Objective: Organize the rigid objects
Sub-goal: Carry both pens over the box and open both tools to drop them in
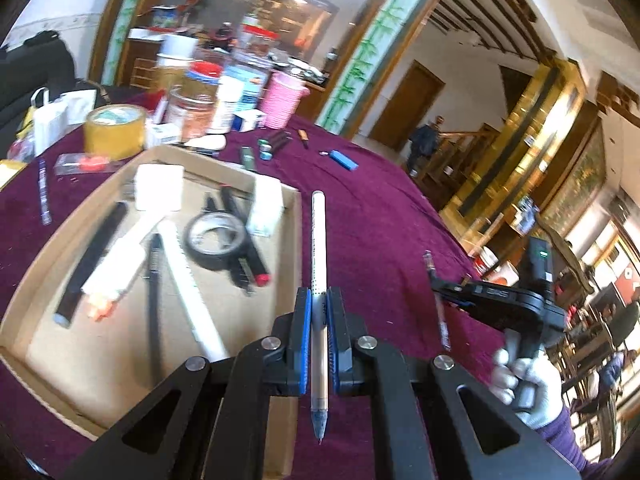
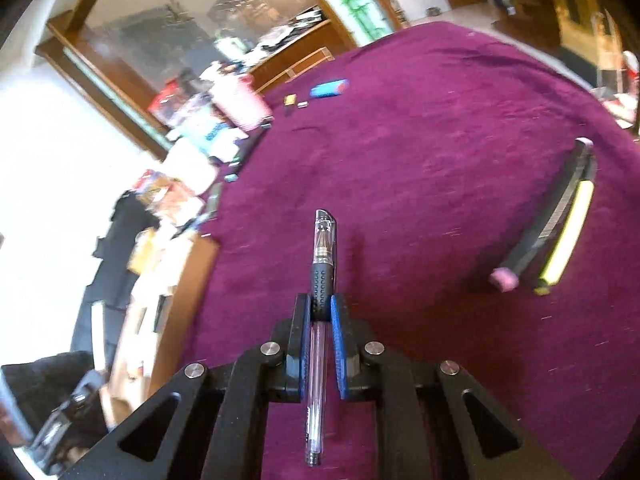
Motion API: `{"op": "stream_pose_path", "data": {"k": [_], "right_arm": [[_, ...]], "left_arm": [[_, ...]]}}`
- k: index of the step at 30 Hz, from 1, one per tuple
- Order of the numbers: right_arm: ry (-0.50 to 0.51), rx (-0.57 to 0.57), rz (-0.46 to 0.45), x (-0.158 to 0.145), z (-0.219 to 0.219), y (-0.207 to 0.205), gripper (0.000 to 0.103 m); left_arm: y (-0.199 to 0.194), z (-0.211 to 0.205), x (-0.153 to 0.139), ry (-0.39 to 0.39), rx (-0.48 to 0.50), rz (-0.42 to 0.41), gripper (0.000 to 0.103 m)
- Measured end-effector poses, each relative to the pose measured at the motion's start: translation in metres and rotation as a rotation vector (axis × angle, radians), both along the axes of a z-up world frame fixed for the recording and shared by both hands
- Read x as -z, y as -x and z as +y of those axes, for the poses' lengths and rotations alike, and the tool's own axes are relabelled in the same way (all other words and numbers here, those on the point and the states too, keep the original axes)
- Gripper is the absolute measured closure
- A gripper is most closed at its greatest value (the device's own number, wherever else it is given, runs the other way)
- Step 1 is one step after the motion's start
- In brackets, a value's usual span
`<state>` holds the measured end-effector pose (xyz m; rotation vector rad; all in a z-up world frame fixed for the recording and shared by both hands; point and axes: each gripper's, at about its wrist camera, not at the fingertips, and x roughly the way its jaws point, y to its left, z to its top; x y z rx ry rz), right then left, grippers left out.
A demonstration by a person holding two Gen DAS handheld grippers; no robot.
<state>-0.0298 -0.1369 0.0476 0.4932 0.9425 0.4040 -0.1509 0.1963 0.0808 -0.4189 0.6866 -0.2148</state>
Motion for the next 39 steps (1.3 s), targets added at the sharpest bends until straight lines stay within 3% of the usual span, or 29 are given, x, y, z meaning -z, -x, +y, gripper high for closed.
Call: {"op": "stream_pose_path", "data": {"k": [12,17,20,28,34,36,38,39], "right_arm": [[-0.153,-0.330,-0.034,-0.036,0.121,0.013,0.091],[-0.166,-0.456,0.013,-0.031,0.170,0.025,0.091],[-0.140,-0.512,0.041,-0.025,0.199,0.031,0.091],[-0.039,-0.576,0.081,-0.009,0.250,0.032,0.091],[0.174,-0.531,0.018,-0.004,0.262,0.029,0.090],[0.219,-0.525,0.017,-0.002,0.266,0.027,0.090],[0.205,-0.531,0.027,-0.001,0.265,0.026,0.090],[0.205,-0.529,0.022,-0.002,0.264,0.027,0.089]], "left_arm": [[0.006,0.049,0.017,-0.003,-0.123,0.059,0.096],[0.004,0.075,0.038,0.032,-0.186,0.117,0.096],[0.001,0.086,0.050,0.052,-0.210,0.144,0.096],[-0.006,0.089,0.053,0.009,-0.211,0.141,0.096],[-0.009,0.082,0.053,-0.016,-0.207,0.168,0.095],[-0.008,0.083,0.052,-0.006,-0.213,0.169,0.090],[-0.006,0.082,0.050,0.004,-0.214,0.161,0.068],[-0.005,0.082,0.048,0.004,-0.217,0.158,0.063]]}}
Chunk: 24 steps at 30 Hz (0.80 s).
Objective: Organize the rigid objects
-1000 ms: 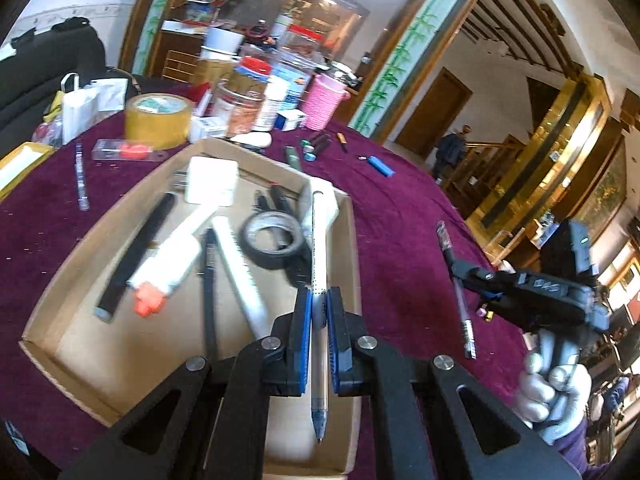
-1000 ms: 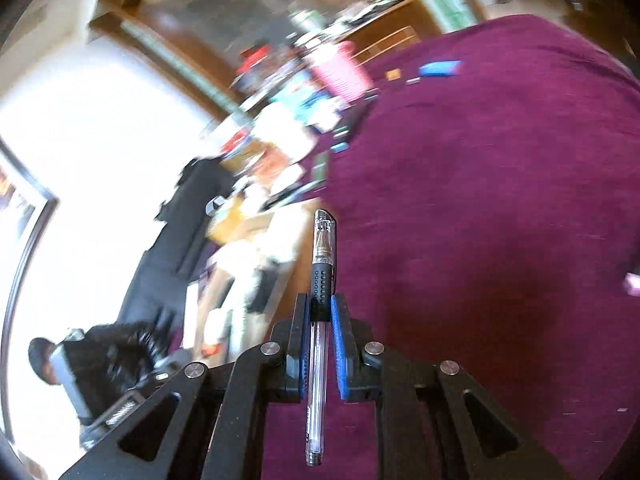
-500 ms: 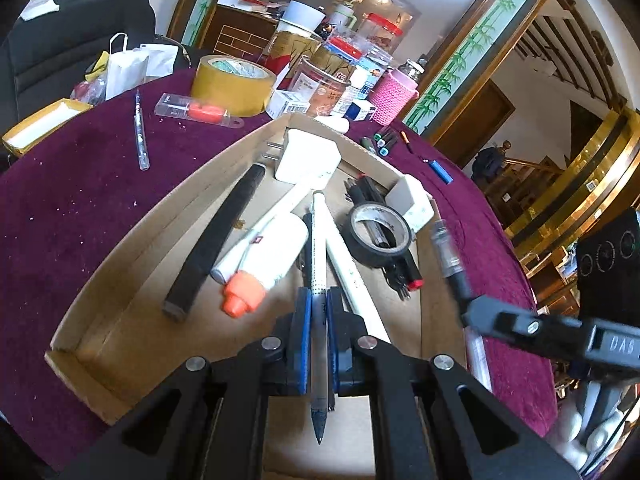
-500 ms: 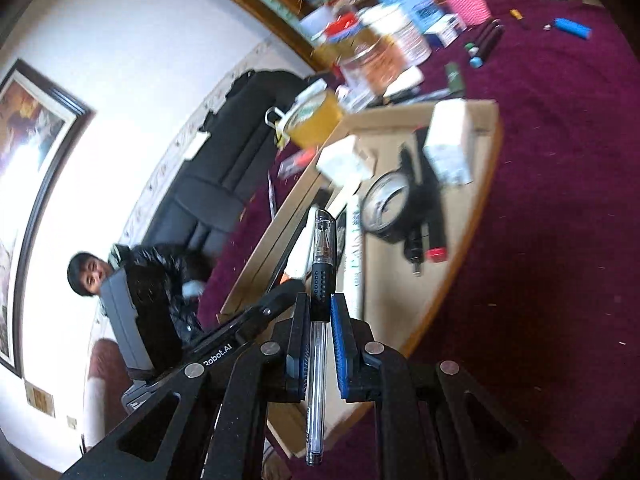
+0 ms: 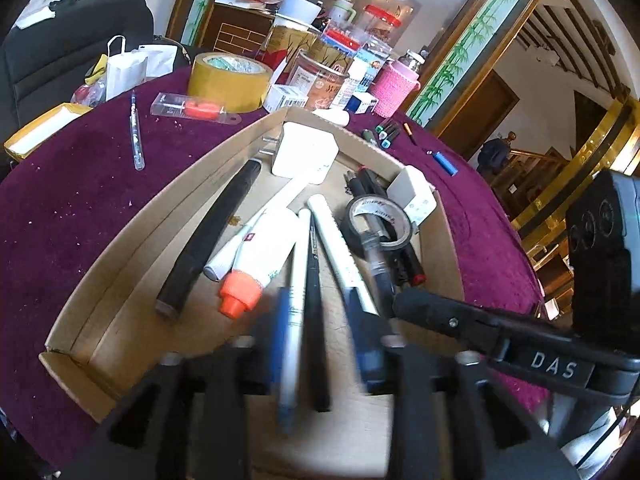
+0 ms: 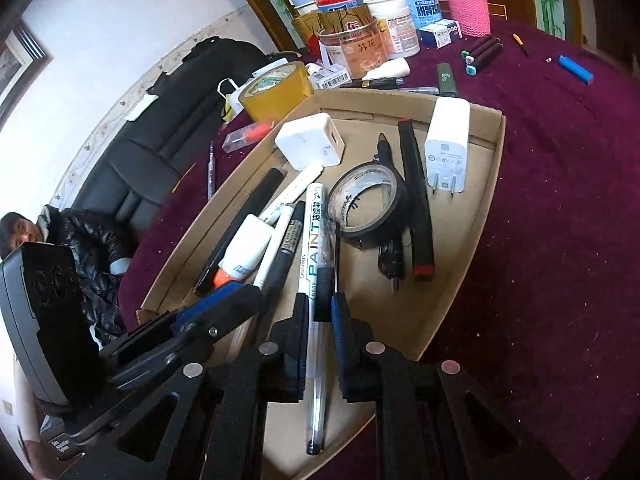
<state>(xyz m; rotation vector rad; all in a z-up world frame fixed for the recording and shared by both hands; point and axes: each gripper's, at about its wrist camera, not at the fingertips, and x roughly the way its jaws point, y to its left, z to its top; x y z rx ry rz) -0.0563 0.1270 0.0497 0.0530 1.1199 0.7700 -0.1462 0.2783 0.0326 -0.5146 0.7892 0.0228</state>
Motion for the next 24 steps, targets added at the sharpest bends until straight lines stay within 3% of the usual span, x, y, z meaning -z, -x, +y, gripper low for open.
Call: {"op": "stream_pose_path", "data": {"k": [1,7,11,13,15,17,19,21,24], "right_arm": [[0.002,0.003,-0.009,-0.001,-0.002,0.001,0.089],[-0.071,0.047,-0.042,-0.020,-0.022,0.002,0.079],[-0.094,0.089,-0.141,-0.067,-0.036,-0.010,0.077],[-0.120,0.130,-0.229,-0.103,-0.051,-0.011,0.063],[-0.133,0.175,-0.339,-0.136,-0.070,-0.009,0.028],[-0.120,0.243,-0.491,-0.165,-0.093,0.006,0.017],[-0.096,0.288,-0.626,-0.179,-0.109,0.024,0.003],[-0.075,0.355,-0.762,-0.178,-0.124,0.047,0.000],[-0.072,0.414,-0.772,-0.153,-0.133,0.057,0.000]], "left_arm": [[0.002,0.000,-0.003,0.003,-0.005,-0.008,0.056],[0.011,0.000,-0.019,0.030,-0.025,-0.048,0.046],[0.021,-0.006,-0.034,0.005,-0.036,-0.085,0.039],[0.025,-0.009,-0.040,-0.005,-0.033,-0.099,0.038],[0.030,-0.012,-0.047,-0.025,-0.036,-0.115,0.038],[0.036,-0.016,-0.056,-0.057,-0.043,-0.143,0.038],[0.046,-0.023,-0.069,-0.126,-0.066,-0.215,0.031],[0.057,-0.034,-0.081,-0.244,-0.143,-0.288,0.022],[0.074,-0.052,-0.099,-0.423,-0.254,-0.395,0.008]]}}
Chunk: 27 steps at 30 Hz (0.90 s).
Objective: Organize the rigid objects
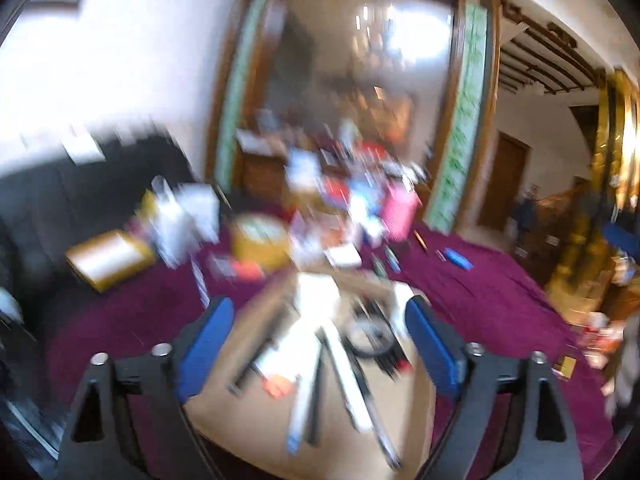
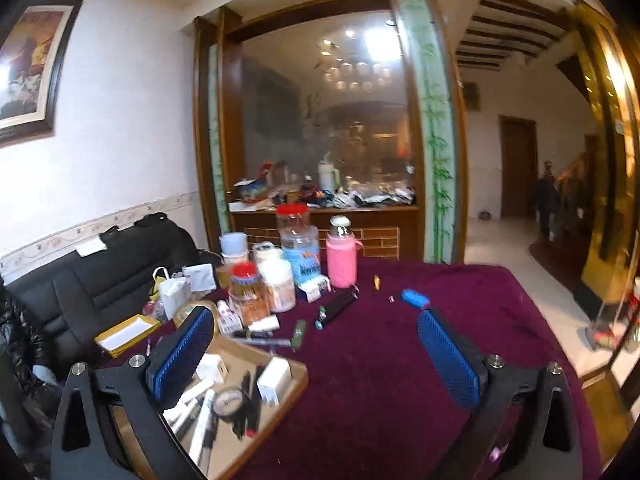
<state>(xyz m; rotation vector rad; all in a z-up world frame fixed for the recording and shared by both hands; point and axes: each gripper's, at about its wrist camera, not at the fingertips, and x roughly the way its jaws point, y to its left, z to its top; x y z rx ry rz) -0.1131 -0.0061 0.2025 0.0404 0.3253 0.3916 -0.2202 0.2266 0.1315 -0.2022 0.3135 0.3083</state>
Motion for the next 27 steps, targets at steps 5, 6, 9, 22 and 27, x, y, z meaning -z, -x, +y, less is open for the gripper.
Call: {"op": "stream_pose_path", "data": {"k": [5,6,9,22,27], "right_arm": [[-0.036,0.046,0.181,0.056,0.008,-0.016,0.000],[-0.033,0.050,0.190,0.062,0.011,-0.017,0.000],[-0.019,0.027,0.209,0.074,0.025,-0.013,0.000],[0.087,0.013,0.153,0.089,0.045,0.013,0.000],[0.142,-0.029,0.149,0.091,0.062,0.023,0.000]], "left_arm": [[0.037,-0.019,-0.022,-0.134,-0.075,-0.211,0.000],[0.040,-0.019,-0.023,-0.135,-0.076,-0.221,0.000],[0.044,-0.016,-0.025,-0.127,-0.097,-0.221,0.000],[0.014,0.006,-0.003,-0.028,-0.107,0.021,0.000],[-0.001,0.023,0.016,0.073,-0.133,0.151,0.000]]}}
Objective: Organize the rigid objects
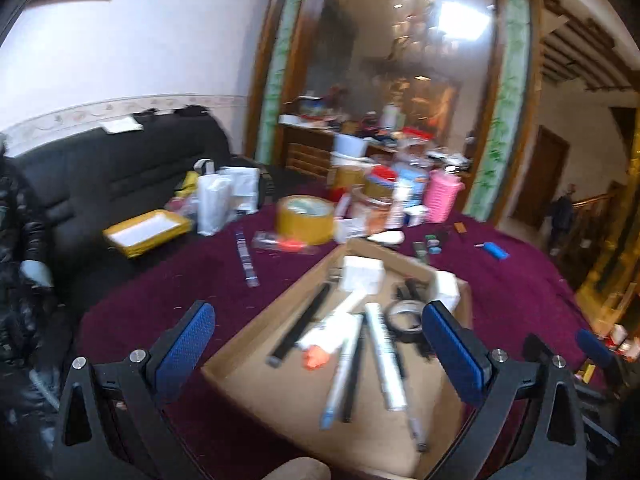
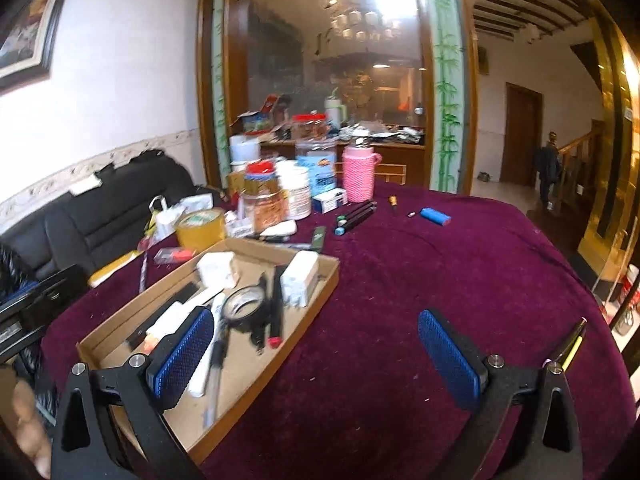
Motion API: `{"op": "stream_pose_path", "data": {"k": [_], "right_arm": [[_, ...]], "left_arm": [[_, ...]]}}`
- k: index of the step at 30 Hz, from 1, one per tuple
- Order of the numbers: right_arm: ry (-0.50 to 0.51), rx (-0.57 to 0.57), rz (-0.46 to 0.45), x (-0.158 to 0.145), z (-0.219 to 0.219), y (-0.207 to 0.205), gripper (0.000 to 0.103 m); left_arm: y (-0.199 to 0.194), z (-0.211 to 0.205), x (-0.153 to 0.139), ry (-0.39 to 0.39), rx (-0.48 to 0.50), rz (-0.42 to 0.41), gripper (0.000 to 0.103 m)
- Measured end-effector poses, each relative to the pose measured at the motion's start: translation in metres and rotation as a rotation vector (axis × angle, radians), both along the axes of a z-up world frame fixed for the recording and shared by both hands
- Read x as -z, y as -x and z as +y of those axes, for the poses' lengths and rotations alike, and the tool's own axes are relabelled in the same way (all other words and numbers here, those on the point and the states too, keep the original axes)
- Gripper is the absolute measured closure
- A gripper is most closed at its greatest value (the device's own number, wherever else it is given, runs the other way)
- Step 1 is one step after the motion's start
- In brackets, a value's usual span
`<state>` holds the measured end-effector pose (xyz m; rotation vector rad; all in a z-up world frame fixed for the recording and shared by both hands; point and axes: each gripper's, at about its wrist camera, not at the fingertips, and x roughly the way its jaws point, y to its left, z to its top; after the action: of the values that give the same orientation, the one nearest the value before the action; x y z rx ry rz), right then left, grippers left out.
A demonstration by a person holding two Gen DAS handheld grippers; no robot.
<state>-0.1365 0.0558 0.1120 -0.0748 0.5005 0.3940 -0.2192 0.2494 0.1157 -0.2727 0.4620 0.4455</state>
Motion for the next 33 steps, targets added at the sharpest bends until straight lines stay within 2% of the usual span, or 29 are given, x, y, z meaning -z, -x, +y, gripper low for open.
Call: {"op": "stream_pose_path", "data": {"k": [2,8,11,16,33], "right_arm": [[0.034,-0.024,-0.007,0.001,0.009,0.006,0.000],[0.146,-0.070,-0.048,0.004,0.033,0.021,0.000],[0.186,-0.066,-0.050,0.006,0.039,0.022,0.000],[0.255,-0.022,-0.035,0.014,0.042,0.018,0.000],[0.242,0.029,0.007,0.018,0.017,0.006,0.000]], "left_arm": [[0.001,-0.002,0.001,-0.028,-0.039,0.015,0.000],[-0.007,0.000,0.009,0.011,-0.059,0.085,0.000],[-0.010,0.000,0.015,-0.003,-0.099,0.134,0.000],[-0.014,0.002,0.023,0.020,-0.096,0.170,0.000],[-0.030,-0.026,0.030,-0.011,-0.031,0.243,0.000]]}}
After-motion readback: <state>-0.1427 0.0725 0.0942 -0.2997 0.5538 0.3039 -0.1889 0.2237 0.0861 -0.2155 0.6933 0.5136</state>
